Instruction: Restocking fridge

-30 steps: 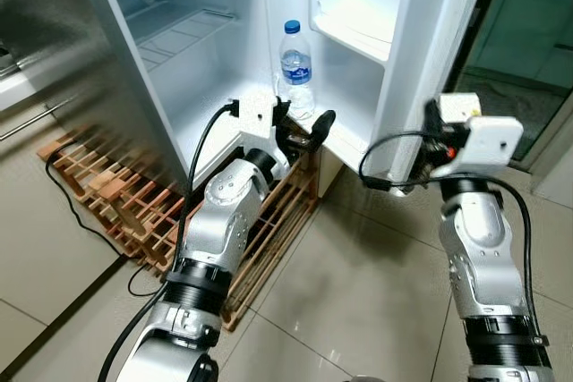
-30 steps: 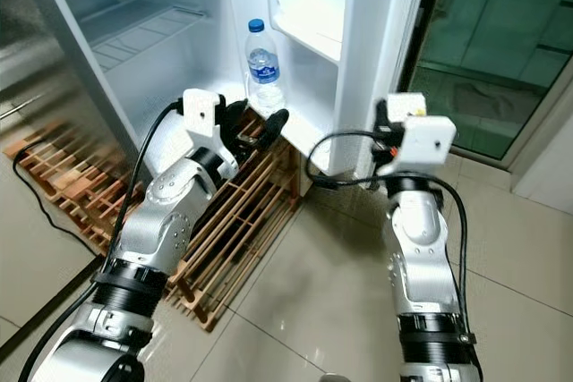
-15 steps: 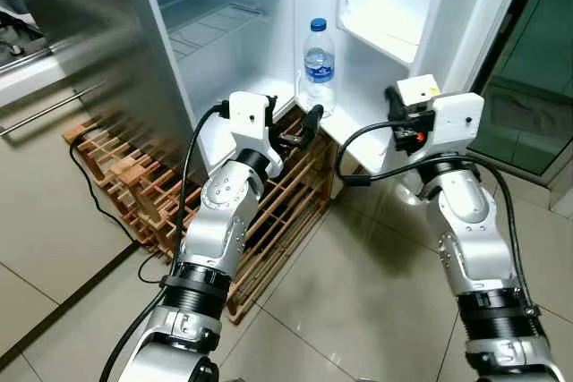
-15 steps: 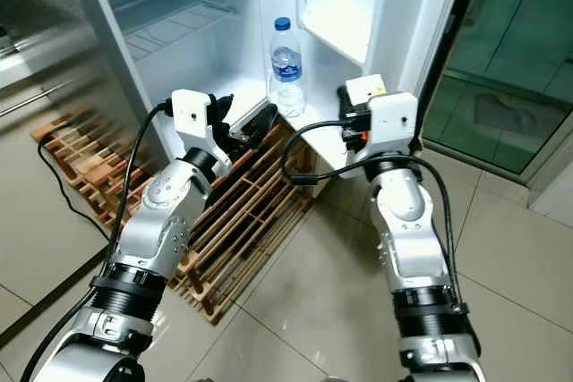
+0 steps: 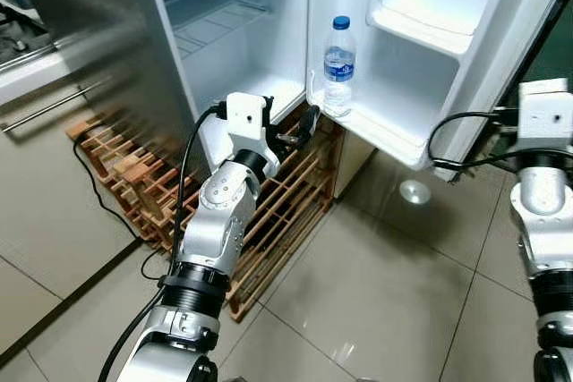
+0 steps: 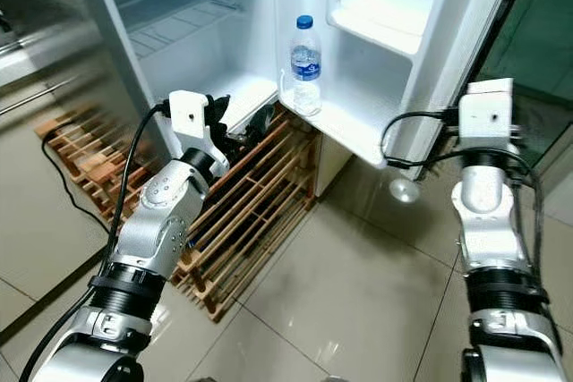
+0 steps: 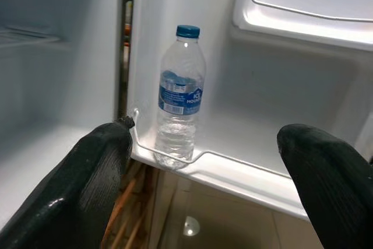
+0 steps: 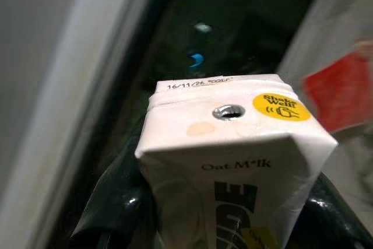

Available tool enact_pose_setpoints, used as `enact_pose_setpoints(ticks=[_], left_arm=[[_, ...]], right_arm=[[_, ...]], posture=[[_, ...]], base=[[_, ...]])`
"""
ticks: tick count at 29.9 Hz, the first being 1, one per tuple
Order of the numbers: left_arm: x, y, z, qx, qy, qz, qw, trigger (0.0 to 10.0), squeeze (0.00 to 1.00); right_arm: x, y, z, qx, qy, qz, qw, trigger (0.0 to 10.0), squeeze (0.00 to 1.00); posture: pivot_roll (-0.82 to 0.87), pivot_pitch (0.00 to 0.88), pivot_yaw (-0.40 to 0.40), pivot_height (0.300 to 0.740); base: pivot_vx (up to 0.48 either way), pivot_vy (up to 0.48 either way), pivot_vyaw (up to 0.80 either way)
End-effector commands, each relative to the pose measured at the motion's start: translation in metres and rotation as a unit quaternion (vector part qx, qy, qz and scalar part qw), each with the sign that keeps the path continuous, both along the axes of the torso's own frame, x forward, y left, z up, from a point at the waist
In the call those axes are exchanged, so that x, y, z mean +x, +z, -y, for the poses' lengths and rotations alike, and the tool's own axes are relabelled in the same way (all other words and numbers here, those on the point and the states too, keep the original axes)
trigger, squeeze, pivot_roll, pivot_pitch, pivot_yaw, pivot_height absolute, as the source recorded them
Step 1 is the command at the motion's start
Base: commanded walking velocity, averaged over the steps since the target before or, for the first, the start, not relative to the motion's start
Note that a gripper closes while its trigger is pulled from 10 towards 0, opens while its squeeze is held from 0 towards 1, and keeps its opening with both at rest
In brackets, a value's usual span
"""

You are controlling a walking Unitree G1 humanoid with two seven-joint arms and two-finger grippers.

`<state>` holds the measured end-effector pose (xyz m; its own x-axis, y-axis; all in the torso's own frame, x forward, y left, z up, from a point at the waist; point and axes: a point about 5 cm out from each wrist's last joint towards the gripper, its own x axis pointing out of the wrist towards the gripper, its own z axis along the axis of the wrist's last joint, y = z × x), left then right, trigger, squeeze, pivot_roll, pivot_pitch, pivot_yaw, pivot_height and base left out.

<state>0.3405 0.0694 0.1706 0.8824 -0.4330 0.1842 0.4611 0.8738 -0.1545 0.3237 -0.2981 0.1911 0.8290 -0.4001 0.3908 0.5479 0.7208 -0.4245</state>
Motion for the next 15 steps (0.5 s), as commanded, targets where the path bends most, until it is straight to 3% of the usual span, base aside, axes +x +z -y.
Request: enact_pose_setpoints(ticks=[1, 3, 5, 7, 8, 10, 11, 13, 15], left_arm=[[0.001, 0.0, -0.001, 0.005, 0.0, -0.001, 1.0, 10.0, 0.0], [0.001, 0.0, -0.001, 0.007, -0.001, -0.001, 1.0, 10.0, 0.0], [0.001, 0.0, 0.0, 0.012, -0.003, -0.001, 1.0, 10.0, 0.0], [0.0, -0.001, 0.0, 0.014, -0.004, -0.001, 1.0, 10.0, 0.0], [0.0, -0.001, 0.0, 0.014, -0.004, -0.001, 1.0, 10.0, 0.0], [0.001, -0.002, 0.001, 0.015, -0.003, -0.003, 1.0, 10.0, 0.0], [0.001, -0.002, 0.001, 0.015, -0.003, -0.003, 1.0, 10.0, 0.0], [0.003, -0.004, -0.002, 0.018, 0.014, -0.006, 1.0, 10.0, 0.0], [0.004, -0.004, -0.004, 0.018, 0.024, -0.008, 1.0, 10.0, 0.0]], right_arm=[[-0.002, 0.006, -0.001, 0.01, 0.012, 0.028, 0.999, 10.0, 0.23], [-0.002, 0.006, -0.008, 0.029, 0.036, 0.034, 0.998, 10.0, 0.23], [0.002, 0.0, -0.04, 0.118, 0.129, 0.044, 0.984, 10.0, 0.23], [0.005, -0.007, -0.061, 0.159, 0.171, 0.035, 0.972, 10.0, 0.22], [0.005, -0.007, -0.061, 0.159, 0.171, 0.035, 0.972, 10.0, 0.22], [0.007, -0.017, -0.09, 0.178, 0.219, 0.018, 0.959, 10.0, 0.22], [0.007, -0.017, -0.09, 0.178, 0.219, 0.018, 0.959, 10.0, 0.22], [0.011, -0.026, -0.112, 0.194, 0.253, -0.002, 0.948, 10.0, 0.22], [0.013, -0.029, -0.121, 0.204, 0.273, -0.011, 0.94, 10.0, 0.23]], posture=[[-0.12, 0.008, 0.056, 0.74], [-0.12, 0.008, 0.056, 0.74], [-0.12, 0.01, 0.059, 0.74], [-0.12, 0.01, 0.059, 0.74], [-0.12, 0.01, 0.059, 0.74], [-0.12, 0.01, 0.059, 0.74], [-0.12, 0.01, 0.059, 0.74], [-0.12, 0.01, 0.055, 0.74], [-0.11, 0.012, 0.055, 0.74]], base=[[0.0, 0.0, 0.0], [0.0, 0.0, 0.0], [0.0, 0.0, 0.0], [0.0, 0.0, 0.0], [0.0, 0.0, 0.0], [0.0, 0.0, 0.0], [0.0, 0.0, 0.0], [0.0, 0.0, 0.0], [0.0, 0.0, 0.0]])
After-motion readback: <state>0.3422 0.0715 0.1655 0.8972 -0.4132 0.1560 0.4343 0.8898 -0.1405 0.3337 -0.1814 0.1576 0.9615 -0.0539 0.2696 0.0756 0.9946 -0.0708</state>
